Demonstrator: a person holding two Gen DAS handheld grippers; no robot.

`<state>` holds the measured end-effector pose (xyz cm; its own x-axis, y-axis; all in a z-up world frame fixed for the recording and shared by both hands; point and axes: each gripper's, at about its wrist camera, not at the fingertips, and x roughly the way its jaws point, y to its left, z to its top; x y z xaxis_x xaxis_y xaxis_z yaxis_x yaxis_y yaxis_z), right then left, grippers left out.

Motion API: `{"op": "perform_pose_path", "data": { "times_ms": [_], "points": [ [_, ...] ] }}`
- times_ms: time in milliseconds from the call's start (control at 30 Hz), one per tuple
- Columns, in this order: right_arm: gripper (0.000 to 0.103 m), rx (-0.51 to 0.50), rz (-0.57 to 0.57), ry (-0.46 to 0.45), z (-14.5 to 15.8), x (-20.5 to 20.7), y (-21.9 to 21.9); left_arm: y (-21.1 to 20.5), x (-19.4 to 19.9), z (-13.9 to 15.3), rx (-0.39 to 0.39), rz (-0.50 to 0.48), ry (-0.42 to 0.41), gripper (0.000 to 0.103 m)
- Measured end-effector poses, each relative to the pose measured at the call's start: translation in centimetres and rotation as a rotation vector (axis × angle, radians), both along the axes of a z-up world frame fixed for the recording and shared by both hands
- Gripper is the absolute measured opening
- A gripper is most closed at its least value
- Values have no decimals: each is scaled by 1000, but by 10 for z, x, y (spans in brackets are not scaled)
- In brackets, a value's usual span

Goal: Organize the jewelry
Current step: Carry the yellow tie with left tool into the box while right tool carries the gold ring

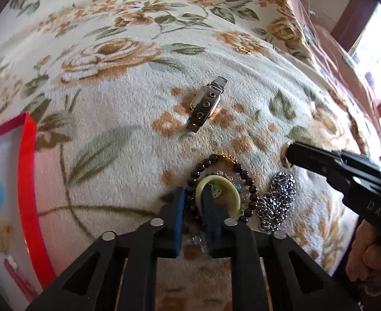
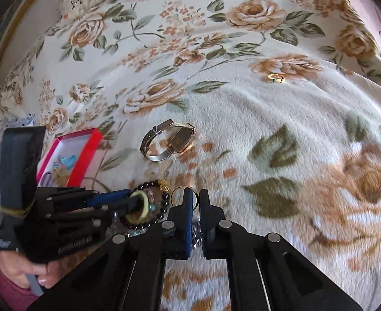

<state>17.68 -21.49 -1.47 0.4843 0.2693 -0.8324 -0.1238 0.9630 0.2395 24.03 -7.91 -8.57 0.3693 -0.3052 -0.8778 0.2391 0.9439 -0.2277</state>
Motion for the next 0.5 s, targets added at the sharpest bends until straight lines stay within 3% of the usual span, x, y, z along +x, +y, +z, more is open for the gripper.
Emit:
{"op": "perform_pose_path", "data": {
  "times_ms": [267, 500],
  "points": [
    [4, 38, -18, -24, 10, -13, -9, 21, -36, 16, -8, -6, -23, 9],
    [4, 58, -2, -19, 10, -20, -2, 52, -65, 32, -12, 74, -19, 10]
  ]
}}
